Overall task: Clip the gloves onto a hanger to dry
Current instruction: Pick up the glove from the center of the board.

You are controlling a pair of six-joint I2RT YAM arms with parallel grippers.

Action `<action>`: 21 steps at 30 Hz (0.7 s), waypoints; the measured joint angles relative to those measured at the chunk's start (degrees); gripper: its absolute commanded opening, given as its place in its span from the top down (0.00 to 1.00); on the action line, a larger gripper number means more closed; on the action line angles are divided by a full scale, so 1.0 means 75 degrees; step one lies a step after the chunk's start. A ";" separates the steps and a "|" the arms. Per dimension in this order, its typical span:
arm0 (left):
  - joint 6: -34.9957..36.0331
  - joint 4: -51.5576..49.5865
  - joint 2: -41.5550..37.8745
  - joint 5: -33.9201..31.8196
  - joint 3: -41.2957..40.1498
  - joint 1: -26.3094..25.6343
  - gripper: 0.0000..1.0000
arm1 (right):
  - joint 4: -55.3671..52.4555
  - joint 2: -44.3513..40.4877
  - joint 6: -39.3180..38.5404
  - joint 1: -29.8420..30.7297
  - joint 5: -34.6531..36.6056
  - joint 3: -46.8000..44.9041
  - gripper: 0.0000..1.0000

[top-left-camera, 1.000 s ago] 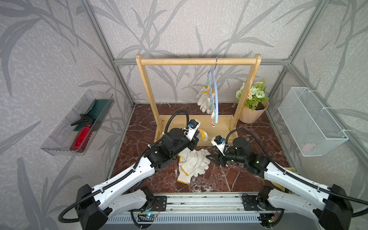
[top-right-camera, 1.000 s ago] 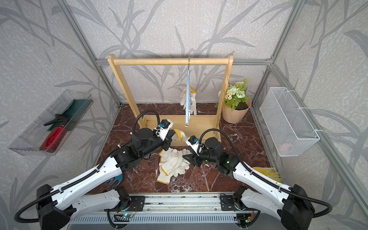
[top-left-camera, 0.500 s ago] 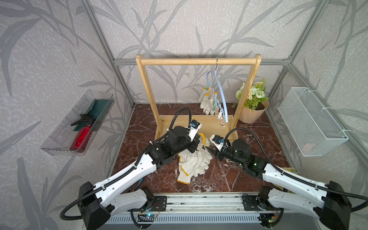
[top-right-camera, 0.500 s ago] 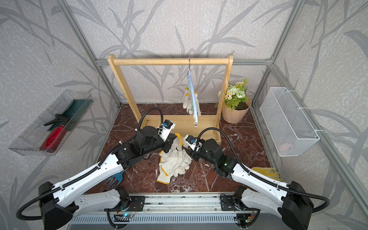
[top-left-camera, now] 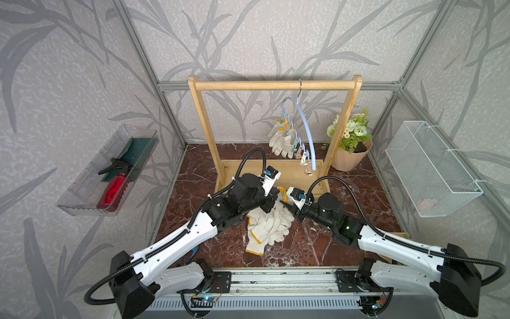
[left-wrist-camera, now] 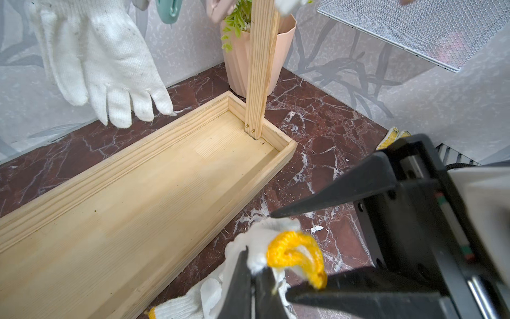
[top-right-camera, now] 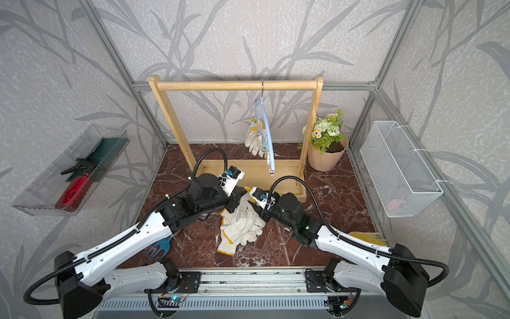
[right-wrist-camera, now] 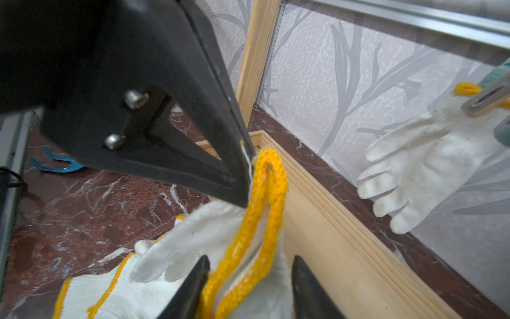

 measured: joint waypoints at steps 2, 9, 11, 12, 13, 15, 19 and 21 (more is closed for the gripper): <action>-0.0050 -0.0003 0.0000 0.0102 0.0000 0.0035 1.00 | 0.0119 -0.0064 0.0023 -0.0009 0.0117 -0.0015 0.72; -0.0131 0.0006 -0.0006 0.0484 -0.0006 0.0169 1.00 | 0.0286 -0.0493 0.0358 -0.0452 -0.0128 -0.0219 0.84; -0.0198 0.0055 -0.0009 0.0667 -0.0015 0.0259 1.00 | 0.0294 -0.0609 0.0554 -0.0705 -0.0408 -0.0262 0.83; -0.0239 0.0093 -0.0012 0.0775 -0.0020 0.0306 1.00 | 0.0306 -0.0644 0.0629 -0.0793 -0.0533 -0.0283 0.82; -0.0274 0.0128 -0.0023 0.0877 -0.0029 0.0370 1.00 | 0.0326 -0.0685 0.0743 -0.0901 -0.0685 -0.0315 0.81; -0.0356 0.0201 -0.0055 0.1081 -0.0070 0.0487 1.00 | 0.0338 -0.0729 0.0863 -0.1058 -0.0909 -0.0367 0.80; -0.0466 0.0312 -0.0102 0.1463 -0.0149 0.0641 1.00 | 0.0347 -0.0731 0.1122 -0.1274 -0.1346 -0.0443 0.77; -0.0481 0.0335 -0.0102 0.1600 -0.0172 0.0676 1.00 | 0.0353 -0.0731 0.1227 -0.1341 -0.1568 -0.0463 0.74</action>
